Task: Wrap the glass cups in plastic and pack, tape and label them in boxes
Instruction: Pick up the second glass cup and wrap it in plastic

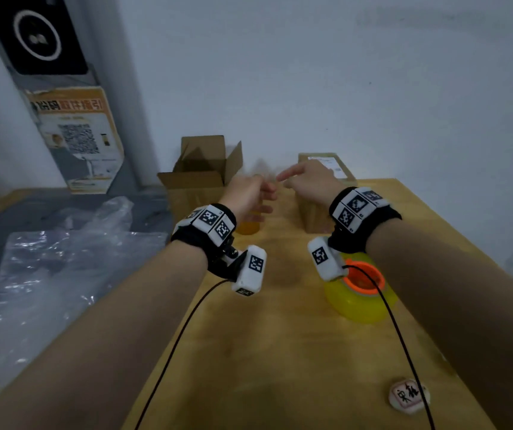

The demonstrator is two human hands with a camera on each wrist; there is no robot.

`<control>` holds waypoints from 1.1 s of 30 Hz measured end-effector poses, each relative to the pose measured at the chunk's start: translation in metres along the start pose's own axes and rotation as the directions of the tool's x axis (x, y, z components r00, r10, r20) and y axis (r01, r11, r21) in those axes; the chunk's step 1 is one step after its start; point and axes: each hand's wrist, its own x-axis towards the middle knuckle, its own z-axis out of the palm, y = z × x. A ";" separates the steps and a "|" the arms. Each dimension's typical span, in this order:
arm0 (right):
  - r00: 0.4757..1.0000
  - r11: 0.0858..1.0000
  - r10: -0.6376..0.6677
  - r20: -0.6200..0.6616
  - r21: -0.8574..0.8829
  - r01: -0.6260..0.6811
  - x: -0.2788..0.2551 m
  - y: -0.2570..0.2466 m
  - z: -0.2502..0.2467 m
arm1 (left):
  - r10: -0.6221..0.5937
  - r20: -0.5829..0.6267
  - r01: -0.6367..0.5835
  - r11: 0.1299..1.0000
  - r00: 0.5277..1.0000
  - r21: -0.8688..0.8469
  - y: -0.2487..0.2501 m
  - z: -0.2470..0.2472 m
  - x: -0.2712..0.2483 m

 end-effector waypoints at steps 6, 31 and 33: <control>0.983 0.997 -0.059 0.176 -0.045 0.068 -0.018 -0.046 0.053 | 0.134 -0.275 -0.085 0.979 0.952 0.183 -0.020 -0.065 -0.027; 0.979 0.906 -0.096 0.183 -0.391 0.162 -0.072 -0.006 0.082 | -0.175 -0.404 0.409 0.674 0.898 0.615 -0.119 -0.096 -0.101; 0.976 0.879 -0.115 0.186 -0.439 0.187 -0.086 -0.010 0.076 | -0.074 -0.370 0.293 0.758 0.926 0.583 -0.117 -0.083 -0.109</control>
